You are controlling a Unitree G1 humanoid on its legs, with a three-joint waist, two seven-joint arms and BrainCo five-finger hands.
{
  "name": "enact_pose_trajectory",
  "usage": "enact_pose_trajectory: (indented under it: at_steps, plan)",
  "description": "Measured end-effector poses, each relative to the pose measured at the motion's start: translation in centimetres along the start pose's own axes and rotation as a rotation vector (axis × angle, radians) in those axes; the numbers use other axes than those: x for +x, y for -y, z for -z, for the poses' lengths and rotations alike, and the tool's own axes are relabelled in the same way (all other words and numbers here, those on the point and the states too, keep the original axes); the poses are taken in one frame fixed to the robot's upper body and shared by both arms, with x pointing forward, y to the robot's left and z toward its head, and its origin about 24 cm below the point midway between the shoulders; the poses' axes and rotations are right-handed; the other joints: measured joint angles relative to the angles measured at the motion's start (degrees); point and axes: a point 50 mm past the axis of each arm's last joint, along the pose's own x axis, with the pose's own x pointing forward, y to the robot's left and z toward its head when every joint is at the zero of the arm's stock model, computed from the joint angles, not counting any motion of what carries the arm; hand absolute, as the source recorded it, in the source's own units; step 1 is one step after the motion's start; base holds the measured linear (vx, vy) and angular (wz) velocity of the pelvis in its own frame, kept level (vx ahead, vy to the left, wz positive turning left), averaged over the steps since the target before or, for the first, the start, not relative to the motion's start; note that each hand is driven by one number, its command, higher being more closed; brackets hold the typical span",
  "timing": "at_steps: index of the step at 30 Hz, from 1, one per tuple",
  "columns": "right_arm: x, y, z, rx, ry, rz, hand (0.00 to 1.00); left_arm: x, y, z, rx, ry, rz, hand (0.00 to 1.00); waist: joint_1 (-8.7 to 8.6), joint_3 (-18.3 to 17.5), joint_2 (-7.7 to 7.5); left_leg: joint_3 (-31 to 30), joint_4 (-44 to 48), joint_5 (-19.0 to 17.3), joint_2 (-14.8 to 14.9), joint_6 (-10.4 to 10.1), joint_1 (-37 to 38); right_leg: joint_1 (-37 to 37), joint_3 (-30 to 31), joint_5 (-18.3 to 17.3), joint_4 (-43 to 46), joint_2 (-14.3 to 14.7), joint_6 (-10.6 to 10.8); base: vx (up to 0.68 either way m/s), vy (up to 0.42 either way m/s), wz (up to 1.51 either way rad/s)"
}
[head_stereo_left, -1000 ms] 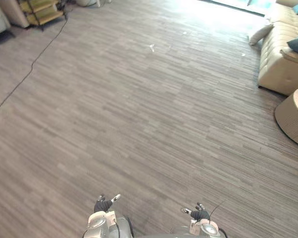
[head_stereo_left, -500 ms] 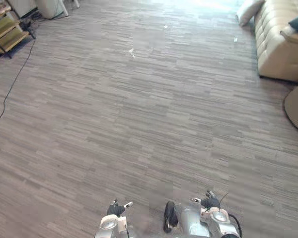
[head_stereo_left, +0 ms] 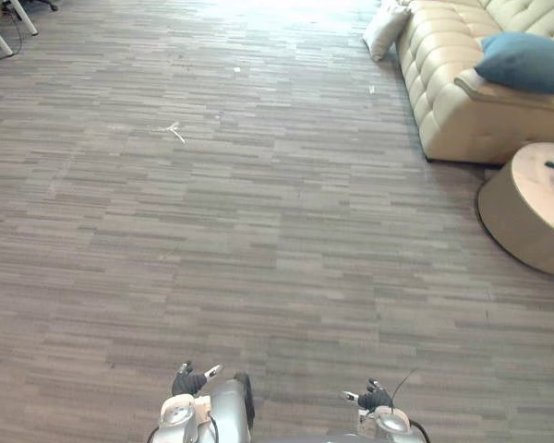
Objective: Pick up cushions and gather them together orderly.
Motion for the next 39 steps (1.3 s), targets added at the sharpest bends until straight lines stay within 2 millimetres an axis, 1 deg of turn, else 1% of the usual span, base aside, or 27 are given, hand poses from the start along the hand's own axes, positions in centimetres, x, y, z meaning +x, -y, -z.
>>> enact_pose_trajectory:
  at_steps: [3,5,7,8,9,10,12,13,15,16,18,20,21,22,23,24,25,26,28,29,30,31,33,35,37,38,39]
  plan:
    - [0.1,0.8,-1.0,-0.014,0.053,0.014,0.00,-0.2,0.8,1.1,0.047,-0.035,0.034,0.00,-1.47,0.2,2.35,0.0,-10.1,-1.1,0.6,0.5,13.8,-9.5,-9.9,-7.6,2.2,0.6,-5.8,0.55,0.144,0.00]
    - [0.2,0.8,-1.9,0.001,0.093,0.013,0.00,-0.1,1.4,0.9,0.055,-0.039,0.049,0.00,-2.25,0.2,2.75,-0.2,-13.5,-1.5,1.4,0.9,17.6,-16.0,-14.3,-8.7,-5.2,1.7,-6.5,0.56,0.026,0.20]
    - [0.2,1.0,-2.6,0.013,0.115,0.018,0.00,-0.1,1.9,0.7,0.058,-0.038,0.063,0.00,-2.75,0.4,2.49,-0.8,-15.3,-2.2,1.4,1.5,20.8,-20.0,-16.3,-4.0,-21.0,2.8,-5.6,0.57,-0.058,0.42]
    - [0.2,1.3,-2.5,0.020,0.113,0.026,0.00,-0.2,1.9,0.9,0.058,-0.040,0.067,0.00,-3.12,0.5,2.17,-1.6,-15.8,-3.3,1.1,1.2,22.8,-20.0,-16.3,0.4,-30.3,3.2,-5.7,0.63,-0.131,0.66]
    - [0.3,1.6,-2.4,0.030,0.104,0.036,0.00,-0.2,1.9,1.0,0.054,-0.042,0.065,0.00,-3.82,1.0,1.57,-3.2,-16.0,-4.9,0.5,-0.2,26.6,-19.6,-13.4,6.9,-32.2,3.9,-7.7,0.66,-0.141,0.65]
    - [0.3,1.8,-2.4,0.025,0.102,0.042,0.00,-0.3,2.0,1.2,0.044,-0.050,0.063,0.00,-4.16,0.8,1.64,-3.9,-15.5,-5.0,0.8,-0.4,27.8,-20.0,-12.3,8.5,-28.7,4.1,-9.2,0.68,-0.172,0.47]
    - [0.3,2.7,-2.5,0.022,0.106,0.061,0.00,-0.5,2.7,1.5,0.017,-0.056,0.071,0.00,-4.31,-0.1,4.18,-4.9,-1.8,-5.0,3.9,-1.2,24.2,-19.3,-13.8,0.9,-21.7,4.4,-10.7,0.76,-0.247,0.18]
    - [0.3,3.1,-2.7,0.014,0.113,0.070,0.00,-0.6,2.9,1.3,-0.006,-0.050,0.071,0.00,-4.56,0.1,6.26,-6.2,14.9,-1.2,7.0,-7.5,17.2,-16.8,-14.2,-1.8,-21.9,6.2,-11.3,0.76,-0.242,0.03]
    - [0.3,3.2,-3.0,0.014,0.117,0.076,0.00,-0.7,3.2,1.2,-0.034,-0.039,0.070,0.00,-4.21,0.8,7.58,-7.0,30.3,1.2,10.7,-11.4,11.2,-12.9,-14.2,-3.9,-23.1,8.7,-12.5,0.65,-0.147,-0.21]
    - [0.2,2.4,-2.6,0.019,0.103,0.059,0.00,-0.7,2.9,0.8,-0.055,-0.022,0.060,0.00,-3.98,1.4,7.95,-5.3,40.9,-0.5,14.4,-10.0,6.3,-5.8,-13.9,-6.2,-26.0,11.0,-13.4,0.65,-0.107,-0.28]
    - [0.1,1.6,-2.0,0.031,0.083,0.042,0.00,-0.6,2.6,0.3,-0.053,0.002,0.053,0.00,-3.78,1.7,6.44,-3.4,42.3,-1.9,15.1,-8.1,2.7,-0.8,-13.7,-7.1,-29.0,11.0,-13.3,0.53,-0.097,-0.09]
    - [0.1,1.5,-0.9,0.034,0.036,0.038,0.00,-0.5,2.5,-0.6,-0.056,0.042,0.051,0.00,-2.22,1.5,5.14,1.2,32.3,-4.8,13.9,-5.5,-4.3,7.1,-11.9,-7.0,-36.2,10.5,-12.6,0.58,-0.074,-0.30]
    - [0.1,1.6,-0.7,0.041,0.025,0.040,0.00,-0.5,2.5,-0.7,-0.057,0.048,0.051,0.00,-1.69,1.5,5.10,1.8,27.7,-4.8,13.0,-5.4,-5.6,8.5,-11.3,-7.0,-37.5,10.1,-12.5,0.65,0.037,-0.62]
    - [0.2,1.6,-0.6,0.044,0.014,0.044,0.00,-0.5,2.3,-1.0,-0.057,0.061,0.047,0.00,-1.10,1.5,5.03,1.3,13.7,-3.4,9.7,-5.1,-8.9,12.6,-9.8,-7.3,-41.1,8.9,-11.6,0.46,0.081,-0.46]
    - [0.1,1.6,-0.4,0.045,0.009,0.046,0.00,-0.5,2.2,-1.0,-0.055,0.061,0.046,0.00,-1.10,1.5,5.04,0.6,9.2,-1.9,8.7,-5.6,-9.6,13.6,-9.4,-7.5,-42.1,8.6,-11.2,0.66,0.145,-0.58]
    - [0.2,2.0,-0.1,0.040,-0.002,0.056,0.00,-0.5,2.1,-0.7,-0.045,0.051,0.046,0.00,-1.02,1.4,5.42,-0.7,-1.3,2.3,7.2,-6.8,-9.8,15.4,-8.1,-8.0,-44.2,8.5,-10.1,0.54,0.180,-0.72]
    - [0.1,2.4,0.5,0.023,-0.027,0.066,0.00,-0.6,1.6,0.0,-0.047,0.032,0.034,0.00,-0.24,1.2,5.53,-1.8,-2.2,8.9,7.1,-6.6,-10.5,17.3,-6.0,-9.3,-45.4,8.0,-8.0,0.53,0.227,-0.89]
    - [0.0,2.2,0.8,0.026,-0.034,0.067,0.00,-0.5,1.4,0.1,-0.051,0.025,0.031,0.00,0.16,0.4,5.20,-2.2,-0.4,11.0,5.9,-4.6,-10.8,18.0,-4.8,-10.1,-45.0,7.0,-7.0,0.59,0.266,-0.81]
    - [-0.1,1.7,1.1,0.035,-0.040,0.058,0.00,-0.4,1.0,0.1,-0.041,0.018,0.020,0.00,0.24,-1.2,3.32,-1.0,1.6,7.7,4.2,-2.4,-10.5,13.8,-2.7,-10.4,-36.3,4.3,-6.5,0.62,0.270,-0.48]
    - [-0.2,1.3,1.2,0.050,-0.043,0.049,0.00,-0.3,0.4,0.3,-0.030,0.010,0.008,0.00,0.21,-1.4,1.73,0.2,1.1,6.6,3.0,-1.8,-8.5,9.7,-2.0,-9.6,-25.5,2.5,-5.2,0.73,0.297,-0.19]
    - [-0.2,0.8,1.1,0.048,-0.041,0.036,0.00,-0.2,0.0,0.3,-0.019,0.002,-0.001,0.00,-0.13,-1.3,0.26,0.7,0.3,5.1,1.2,-0.9,-5.5,6.3,-2.0,-6.3,-15.7,0.5,-1.9,0.73,0.295,0.02]
    - [-0.1,0.6,0.9,0.040,-0.036,0.031,0.00,-0.1,-0.2,0.4,-0.015,-0.006,-0.006,0.00,-0.48,-0.8,0.08,0.6,-0.9,3.4,0.3,-0.4,-2.8,3.9,-2.3,-2.8,-8.5,-0.9,-0.5,0.60,0.180,0.16]
    - [-0.1,0.8,0.7,0.020,-0.020,0.024,0.00,-0.2,0.0,1.1,-0.010,-0.041,-0.001,0.00,-0.69,-0.5,0.81,0.7,-4.9,-0.3,-0.4,0.3,7.0,-0.9,-5.5,-6.9,1.9,-1.6,-3.6,0.58,0.130,-0.02]
    - [0.1,1.1,-0.2,0.009,0.016,0.024,0.00,-0.3,0.5,1.8,0.019,-0.070,0.019,0.00,-1.55,-0.8,2.38,0.9,-9.2,-1.7,0.7,0.0,13.8,-6.8,-11.9,-10.6,0.8,-0.6,-6.7,0.49,0.068,-0.07]
    - [0.4,1.2,-1.5,0.005,0.056,0.023,0.00,-0.3,1.1,1.9,0.052,-0.080,0.041,0.00,-2.25,-0.6,3.33,1.3,-12.3,-3.2,2.3,-0.4,18.3,-14.8,-16.5,-10.9,-7.7,1.4,-7.4,0.57,0.018,-0.02]
    - [0.5,1.4,-2.0,0.003,0.071,0.025,0.00,-0.3,1.2,1.9,0.061,-0.084,0.045,0.00,-2.44,-0.5,3.48,1.4,-13.2,-3.6,2.7,-0.8,19.9,-17.4,-17.3,-9.5,-12.7,2.1,-7.1,0.62,-0.020,0.14]
    - [0.5,1.7,-2.4,-0.010,0.088,0.031,0.00,-0.3,1.2,2.0,0.062,-0.089,0.046,0.00,-2.56,-0.4,3.40,1.3,-15.1,-3.6,2.9,-0.8,22.1,-19.2,-18.2,-4.4,-23.7,3.1,-6.3,0.67,-0.066,0.34]
